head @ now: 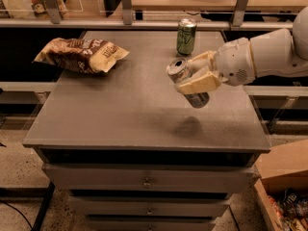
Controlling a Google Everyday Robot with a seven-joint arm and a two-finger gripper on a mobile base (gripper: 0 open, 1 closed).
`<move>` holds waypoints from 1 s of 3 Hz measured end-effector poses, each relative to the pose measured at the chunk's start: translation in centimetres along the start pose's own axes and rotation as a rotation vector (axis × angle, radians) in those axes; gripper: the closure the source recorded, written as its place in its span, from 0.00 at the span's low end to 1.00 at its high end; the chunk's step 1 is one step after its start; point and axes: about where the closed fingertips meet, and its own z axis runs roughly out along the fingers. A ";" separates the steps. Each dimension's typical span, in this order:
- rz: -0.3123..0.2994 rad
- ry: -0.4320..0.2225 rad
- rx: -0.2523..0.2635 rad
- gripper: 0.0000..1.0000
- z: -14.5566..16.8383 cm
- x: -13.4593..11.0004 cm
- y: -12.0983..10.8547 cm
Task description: Place redbull can upright
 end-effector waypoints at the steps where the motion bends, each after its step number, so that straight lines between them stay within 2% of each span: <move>1: 0.034 -0.159 -0.009 1.00 -0.7 0.4 -0.3; 2: 0.088 -0.266 -0.022 1.00 -0.8 1.2 -0.8; 3: 0.130 -0.322 -0.030 0.83 -0.9 1.8 -1.1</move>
Offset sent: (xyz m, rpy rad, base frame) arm 0.0122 -0.0287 -0.0136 0.4168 0.0727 0.0039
